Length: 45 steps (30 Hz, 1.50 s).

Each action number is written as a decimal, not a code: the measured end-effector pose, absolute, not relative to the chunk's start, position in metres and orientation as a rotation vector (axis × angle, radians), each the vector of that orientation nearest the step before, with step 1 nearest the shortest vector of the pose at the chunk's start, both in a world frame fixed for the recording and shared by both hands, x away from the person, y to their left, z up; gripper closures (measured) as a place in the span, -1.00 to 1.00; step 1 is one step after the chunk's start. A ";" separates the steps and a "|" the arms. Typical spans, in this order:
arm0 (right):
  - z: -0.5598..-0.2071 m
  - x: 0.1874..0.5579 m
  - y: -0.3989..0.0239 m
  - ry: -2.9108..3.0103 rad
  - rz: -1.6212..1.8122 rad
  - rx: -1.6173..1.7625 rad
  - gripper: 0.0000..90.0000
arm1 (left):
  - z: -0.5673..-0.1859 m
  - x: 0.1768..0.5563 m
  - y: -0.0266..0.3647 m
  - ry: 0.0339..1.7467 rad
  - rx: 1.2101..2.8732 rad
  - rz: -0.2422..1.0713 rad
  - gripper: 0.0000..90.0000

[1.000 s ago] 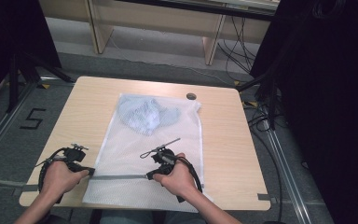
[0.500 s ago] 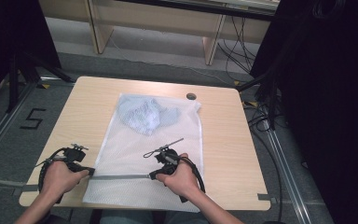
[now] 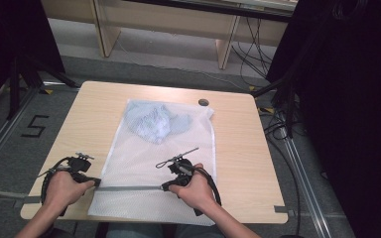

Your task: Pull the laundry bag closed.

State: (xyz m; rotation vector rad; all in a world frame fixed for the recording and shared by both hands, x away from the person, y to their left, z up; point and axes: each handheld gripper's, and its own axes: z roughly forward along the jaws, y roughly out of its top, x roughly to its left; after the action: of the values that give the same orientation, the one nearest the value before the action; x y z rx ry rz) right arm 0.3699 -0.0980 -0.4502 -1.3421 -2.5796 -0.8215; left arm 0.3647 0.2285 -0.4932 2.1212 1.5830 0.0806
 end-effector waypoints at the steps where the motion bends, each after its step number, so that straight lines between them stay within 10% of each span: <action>1: -0.450 0.370 -0.098 -2.580 -0.821 -1.342 0.93 | -0.493 0.365 0.228 1.583 2.121 0.081 1.00; 45: -0.451 0.368 -0.119 -2.532 -0.802 -1.410 0.93 | -0.493 0.365 0.229 1.584 2.119 0.083 1.00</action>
State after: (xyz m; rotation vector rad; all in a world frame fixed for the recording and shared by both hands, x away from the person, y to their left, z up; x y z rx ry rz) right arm 0.3684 -0.1193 -0.4508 -1.4102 -2.5319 -0.8015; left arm 0.3645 0.2285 -0.4932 2.1187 1.5845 0.0827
